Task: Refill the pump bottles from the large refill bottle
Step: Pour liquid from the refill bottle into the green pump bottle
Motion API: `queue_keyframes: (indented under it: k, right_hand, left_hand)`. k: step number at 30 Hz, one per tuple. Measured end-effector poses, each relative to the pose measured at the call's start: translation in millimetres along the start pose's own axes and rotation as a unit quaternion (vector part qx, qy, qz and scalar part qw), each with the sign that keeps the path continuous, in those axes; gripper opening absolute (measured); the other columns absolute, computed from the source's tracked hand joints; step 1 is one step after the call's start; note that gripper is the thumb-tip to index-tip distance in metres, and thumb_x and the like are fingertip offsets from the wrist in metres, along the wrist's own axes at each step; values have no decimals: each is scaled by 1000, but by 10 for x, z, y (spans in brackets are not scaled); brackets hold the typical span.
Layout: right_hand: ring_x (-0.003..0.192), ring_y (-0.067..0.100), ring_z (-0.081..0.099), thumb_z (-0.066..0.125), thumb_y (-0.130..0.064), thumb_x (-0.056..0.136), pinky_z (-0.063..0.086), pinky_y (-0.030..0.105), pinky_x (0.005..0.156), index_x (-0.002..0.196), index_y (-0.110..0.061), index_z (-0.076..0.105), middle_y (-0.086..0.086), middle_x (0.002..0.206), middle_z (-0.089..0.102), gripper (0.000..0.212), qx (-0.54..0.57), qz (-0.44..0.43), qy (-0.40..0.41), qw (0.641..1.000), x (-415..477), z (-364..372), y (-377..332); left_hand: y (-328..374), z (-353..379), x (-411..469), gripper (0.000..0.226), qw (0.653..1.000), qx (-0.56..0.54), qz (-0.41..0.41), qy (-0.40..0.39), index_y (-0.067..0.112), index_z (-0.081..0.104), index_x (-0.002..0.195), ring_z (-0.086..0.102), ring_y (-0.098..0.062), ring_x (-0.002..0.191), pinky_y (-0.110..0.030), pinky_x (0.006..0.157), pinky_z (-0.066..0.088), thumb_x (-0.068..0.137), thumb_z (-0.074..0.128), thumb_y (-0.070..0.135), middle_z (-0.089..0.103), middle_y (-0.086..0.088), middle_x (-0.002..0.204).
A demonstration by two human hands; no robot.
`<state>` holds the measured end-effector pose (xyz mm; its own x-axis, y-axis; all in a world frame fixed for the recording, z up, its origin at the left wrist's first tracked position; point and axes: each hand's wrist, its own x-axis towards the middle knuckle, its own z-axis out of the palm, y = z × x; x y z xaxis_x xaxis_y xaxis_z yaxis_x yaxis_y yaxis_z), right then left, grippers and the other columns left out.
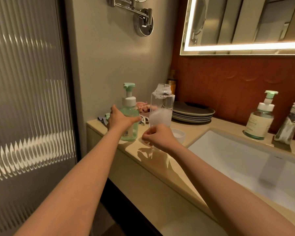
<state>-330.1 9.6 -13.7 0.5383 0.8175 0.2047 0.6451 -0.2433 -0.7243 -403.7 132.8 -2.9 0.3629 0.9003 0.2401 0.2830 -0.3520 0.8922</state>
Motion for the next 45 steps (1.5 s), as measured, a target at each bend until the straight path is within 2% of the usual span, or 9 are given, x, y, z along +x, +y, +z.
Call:
queue_keyframes:
  k: [4, 10, 15, 28, 32, 35, 37, 41, 45]
  right_hand:
    - [72, 13, 58, 61, -10, 86, 53, 30, 76, 93, -2, 70, 8, 82, 66, 14, 4, -1, 2, 1000, 22, -4, 21]
    - [78, 16, 57, 61, -11, 86, 53, 37, 83, 92, -3, 70, 5, 82, 64, 13, 6, 11, 12, 1000, -2, -50, 63]
    - [75, 20, 61, 60, -9, 85, 54, 37, 81, 93, -1, 70, 15, 90, 70, 15, 16, 14, 27, 999, -96, -189, -13]
    - [93, 15, 55, 51, 2, 78, 48, 29, 78, 103, -14, 54, 3, 101, 59, 30, 166, -21, 153, 974, -541, -736, -176]
    - [98, 18, 55, 61, -27, 83, 45, 36, 86, 104, -15, 53, -3, 95, 58, 26, 153, -22, 131, 979, -644, -856, -129]
    - [110, 24, 51, 59, -73, 68, 45, 46, 93, 113, -14, 51, 5, 115, 55, 75, -35, 36, 185, 982, -646, -859, -70]
    - [112, 26, 49, 54, -80, 63, 44, 48, 93, 114, -11, 51, 8, 117, 53, 86, -163, 63, 249, 953, -641, -862, -22]
    - [89, 19, 60, 69, -64, 66, 51, 39, 78, 87, -14, 62, 1, 88, 64, 55, -121, 26, 319, 940, -639, -945, 38]
    - [82, 10, 59, 79, -37, 69, 50, 29, 74, 90, -15, 69, -3, 86, 65, 32, 3, 9, 254, 967, -700, -1050, -1]
  left_hand:
    - [-54, 47, 41, 83, 1000, 6, 6, 17, 7, 33, 135, 48, -30, 120, -44, 98, 42, 71, 79, 30, 49, -12, 133]
    - [-105, -48, -40, 86, 998, 48, 14, 46, 6, 46, 128, 52, -29, 114, -43, 94, 47, 60, 83, 43, 52, -12, 127]
    - [-65, -166, -238, 85, 998, 33, 34, 48, 7, 39, 129, 47, -27, 117, -39, 95, 42, 64, 81, 42, 45, -10, 129]
    - [376, -2, -1008, 64, 978, 5, 88, -189, 14, 41, 121, 51, -15, 96, -24, 67, 40, 71, 77, 31, 50, 0, 111]
    - [473, 336, -1167, 73, 975, 2, 100, -196, 15, 37, 119, 50, -16, 98, -26, 71, 41, 65, 82, 34, 50, 1, 112]
    - [545, 586, -1262, 82, 977, -7, 110, -185, 13, 31, 128, 47, -17, 103, -31, 81, 42, 67, 81, 34, 47, 1, 116]
    - [589, 720, -1301, 84, 977, -8, 119, -179, 14, 32, 132, 49, -19, 112, -35, 91, 45, 66, 81, 33, 49, 0, 121]
    - [638, 816, -1375, 69, 975, -27, 100, -199, 15, 36, 132, 44, -25, 122, -37, 97, 40, 75, 75, 20, 45, -6, 132]
    - [647, 737, -1312, 73, 965, -49, 82, -243, 17, 42, 131, 51, -22, 116, -35, 88, 44, 68, 79, 21, 55, 0, 124]
